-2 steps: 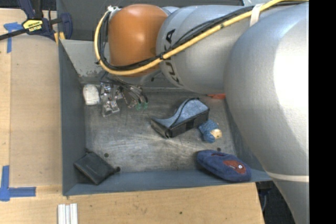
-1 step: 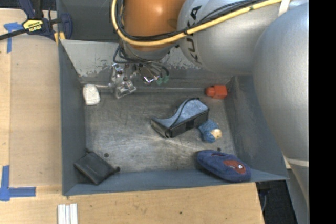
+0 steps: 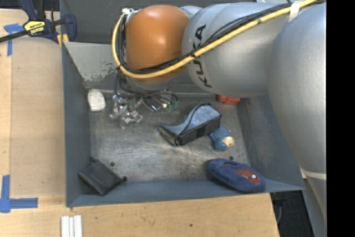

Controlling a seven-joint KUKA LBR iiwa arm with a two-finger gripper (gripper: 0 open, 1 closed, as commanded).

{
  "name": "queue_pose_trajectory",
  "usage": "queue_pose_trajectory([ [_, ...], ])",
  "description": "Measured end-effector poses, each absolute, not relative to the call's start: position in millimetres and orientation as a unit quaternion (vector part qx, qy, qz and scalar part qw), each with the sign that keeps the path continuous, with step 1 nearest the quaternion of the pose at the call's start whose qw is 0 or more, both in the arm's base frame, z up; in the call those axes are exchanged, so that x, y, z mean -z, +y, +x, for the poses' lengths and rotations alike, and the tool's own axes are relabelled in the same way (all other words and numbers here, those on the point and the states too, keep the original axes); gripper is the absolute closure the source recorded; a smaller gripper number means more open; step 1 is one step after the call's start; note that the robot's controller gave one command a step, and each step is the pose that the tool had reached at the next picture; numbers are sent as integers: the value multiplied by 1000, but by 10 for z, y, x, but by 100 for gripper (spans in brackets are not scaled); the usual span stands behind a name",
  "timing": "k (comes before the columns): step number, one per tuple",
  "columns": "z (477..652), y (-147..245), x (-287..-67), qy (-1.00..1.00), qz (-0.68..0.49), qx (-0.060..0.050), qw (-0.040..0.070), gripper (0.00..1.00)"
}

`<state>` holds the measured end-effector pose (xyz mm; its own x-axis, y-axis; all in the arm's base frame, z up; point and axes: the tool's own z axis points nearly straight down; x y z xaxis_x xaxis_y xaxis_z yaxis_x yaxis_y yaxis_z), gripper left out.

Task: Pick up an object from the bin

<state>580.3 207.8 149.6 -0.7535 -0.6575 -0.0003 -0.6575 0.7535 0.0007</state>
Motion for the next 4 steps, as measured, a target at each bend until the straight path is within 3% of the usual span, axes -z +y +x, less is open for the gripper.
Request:
queue_pose_trajectory([
  [1,5811,2076,-1501,937,-350,0,1,0],
  [2,5168,1545,-2060,900,-436,1,2,0],
  [3,5492,513,-2214,906,-423,2,3,0],
  [4,5743,181,-733,865,-502,1,4,0],
])
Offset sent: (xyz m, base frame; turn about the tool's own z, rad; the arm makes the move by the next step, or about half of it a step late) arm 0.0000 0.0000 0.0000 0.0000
